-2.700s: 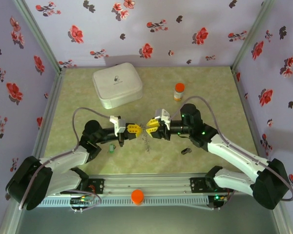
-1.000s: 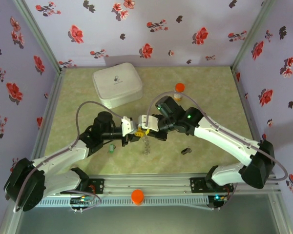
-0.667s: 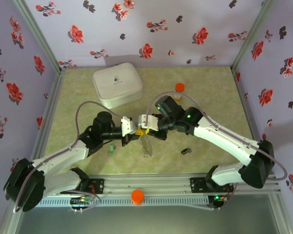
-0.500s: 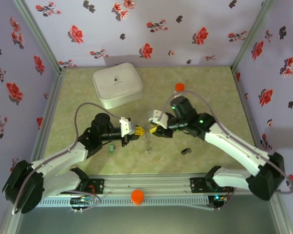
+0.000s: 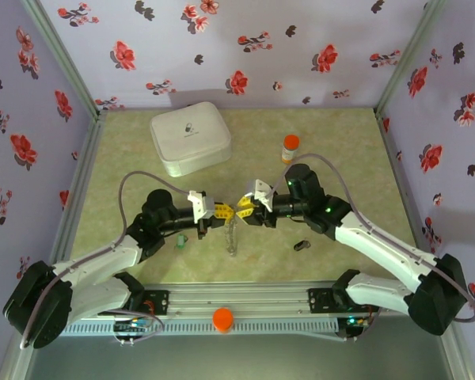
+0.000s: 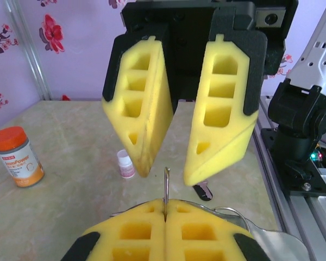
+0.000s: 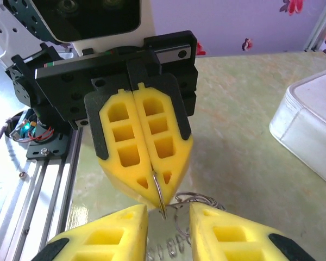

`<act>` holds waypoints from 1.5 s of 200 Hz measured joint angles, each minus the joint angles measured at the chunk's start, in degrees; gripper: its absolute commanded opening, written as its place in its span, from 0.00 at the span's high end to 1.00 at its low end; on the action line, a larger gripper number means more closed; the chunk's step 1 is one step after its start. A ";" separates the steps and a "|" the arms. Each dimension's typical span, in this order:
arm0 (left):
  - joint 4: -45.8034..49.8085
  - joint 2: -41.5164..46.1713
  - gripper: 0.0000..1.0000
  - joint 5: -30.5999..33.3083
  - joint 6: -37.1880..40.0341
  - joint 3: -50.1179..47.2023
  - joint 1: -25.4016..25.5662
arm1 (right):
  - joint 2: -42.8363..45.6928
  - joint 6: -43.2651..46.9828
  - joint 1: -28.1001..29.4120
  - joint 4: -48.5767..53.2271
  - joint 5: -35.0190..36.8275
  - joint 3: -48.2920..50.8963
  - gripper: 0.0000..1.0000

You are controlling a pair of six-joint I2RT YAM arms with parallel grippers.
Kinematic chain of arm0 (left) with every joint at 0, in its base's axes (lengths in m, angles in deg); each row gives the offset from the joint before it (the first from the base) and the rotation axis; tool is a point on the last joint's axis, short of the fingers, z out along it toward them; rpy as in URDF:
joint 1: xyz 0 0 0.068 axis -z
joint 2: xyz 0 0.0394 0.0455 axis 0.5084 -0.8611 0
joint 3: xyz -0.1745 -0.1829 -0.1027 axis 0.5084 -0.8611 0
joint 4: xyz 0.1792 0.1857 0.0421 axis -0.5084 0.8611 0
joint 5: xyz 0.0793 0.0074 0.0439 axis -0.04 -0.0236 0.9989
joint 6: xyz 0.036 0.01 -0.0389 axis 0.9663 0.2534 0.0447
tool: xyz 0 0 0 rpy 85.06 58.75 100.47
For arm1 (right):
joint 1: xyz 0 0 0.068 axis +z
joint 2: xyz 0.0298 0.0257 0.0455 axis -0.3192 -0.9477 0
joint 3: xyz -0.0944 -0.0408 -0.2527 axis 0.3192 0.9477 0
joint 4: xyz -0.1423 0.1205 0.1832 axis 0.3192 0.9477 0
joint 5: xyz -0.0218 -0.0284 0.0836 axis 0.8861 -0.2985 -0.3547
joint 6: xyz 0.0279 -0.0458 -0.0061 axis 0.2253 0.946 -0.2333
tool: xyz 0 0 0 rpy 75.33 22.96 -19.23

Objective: Put the keys on the keyring

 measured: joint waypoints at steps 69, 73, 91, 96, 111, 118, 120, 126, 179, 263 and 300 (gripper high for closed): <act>-1.95 -0.04 0.82 0.09 -1.79 -1.18 -0.26 | -1.66 -1.36 0.24 -2.89 -1.36 0.20 1.00; -1.97 -0.04 0.80 0.09 -1.95 -1.20 -0.26 | -1.68 -1.33 0.24 -2.89 -1.42 0.20 1.00; -1.97 -0.04 0.80 0.24 -1.88 -1.25 -0.26 | -1.70 -1.22 0.35 -2.32 -1.44 0.20 1.00; -1.86 -0.04 0.82 0.26 -1.75 -1.25 -0.26 | -1.73 -1.09 0.37 -1.95 -1.42 0.20 1.00; -0.98 -0.02 0.88 0.28 -1.29 -1.22 -0.26 | -1.92 -0.50 0.55 -0.81 -1.38 0.07 1.00; -0.35 -0.02 0.91 0.26 -0.87 -1.22 -0.26 | -2.12 -0.26 0.70 -0.15 -1.33 -0.04 1.00; -0.15 -0.02 0.92 0.22 -0.74 -1.22 -0.26 | -2.19 -0.13 0.76 0.15 -1.22 -0.09 1.00; 0.35 -0.04 0.94 0.20 -0.55 -1.20 -0.26 | -2.38 0.20 0.87 0.61 -1.11 -0.22 1.00; 2.19 -0.04 1.00 0.00 0.00 -0.85 -0.26 | -3.21 1.70 1.25 3.32 0.04 -1.75 1.00; 5.29 2.16 1.00 10.14 -3.28 0.07 -0.24 | 9.70 -22.58 -0.48 0.96 31.61 4.72 0.64; 6.84 2.16 1.00 14.84 -6.36 1.14 -0.20 | 7.10 -45.68 -0.83 16.11 46.66 4.57 0.61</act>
